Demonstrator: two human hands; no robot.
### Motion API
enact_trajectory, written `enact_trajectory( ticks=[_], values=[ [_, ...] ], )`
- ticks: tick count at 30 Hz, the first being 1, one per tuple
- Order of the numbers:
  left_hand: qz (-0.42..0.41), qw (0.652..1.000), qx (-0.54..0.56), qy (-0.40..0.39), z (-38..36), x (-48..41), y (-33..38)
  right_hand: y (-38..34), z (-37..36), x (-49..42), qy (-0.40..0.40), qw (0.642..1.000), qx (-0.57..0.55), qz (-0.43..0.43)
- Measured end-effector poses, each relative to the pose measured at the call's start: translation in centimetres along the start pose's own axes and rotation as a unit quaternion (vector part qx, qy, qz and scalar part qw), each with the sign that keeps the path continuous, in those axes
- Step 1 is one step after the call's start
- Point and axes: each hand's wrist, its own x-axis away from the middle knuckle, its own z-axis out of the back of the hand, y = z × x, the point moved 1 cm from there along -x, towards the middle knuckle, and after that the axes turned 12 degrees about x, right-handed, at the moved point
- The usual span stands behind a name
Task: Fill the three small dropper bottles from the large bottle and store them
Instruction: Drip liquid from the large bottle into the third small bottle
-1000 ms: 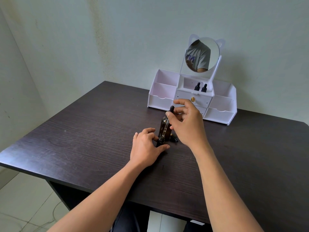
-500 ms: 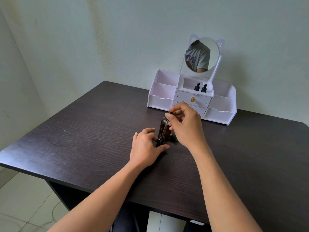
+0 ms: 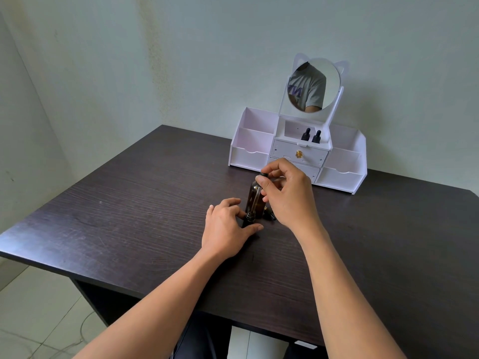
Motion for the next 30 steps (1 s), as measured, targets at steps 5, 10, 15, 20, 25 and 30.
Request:
enact_trajectory(
  ticks=[5,10,15,20,25,30],
  values=[
    [0.002,1.0,-0.002,0.001,0.0,0.0,0.1,-0.1,0.0,0.0,0.002,1.0,0.0,0.001],
    [0.005,1.0,0.0,-0.001,-0.1,-0.1,0.0,-0.1,0.1,-0.1,0.003,1.0,-0.002,-0.003],
    [0.002,1.0,0.001,0.003,0.0,0.0,0.0,-0.1,0.1,-0.1,0.004,1.0,0.003,-0.004],
    [0.003,1.0,0.001,0.0,0.0,0.0,0.1,0.0,0.1,-0.1,0.003,1.0,0.005,-0.004],
    [0.003,1.0,0.01,0.002,0.1,0.1,0.2,-0.7,1.2,-0.4,0.044,0.998,-0.036,-0.002],
    [0.006,1.0,0.014,0.0,0.2,0.1,0.2,-1.6,3.1,-2.2,0.152,0.985,-0.074,0.02]
  ],
)
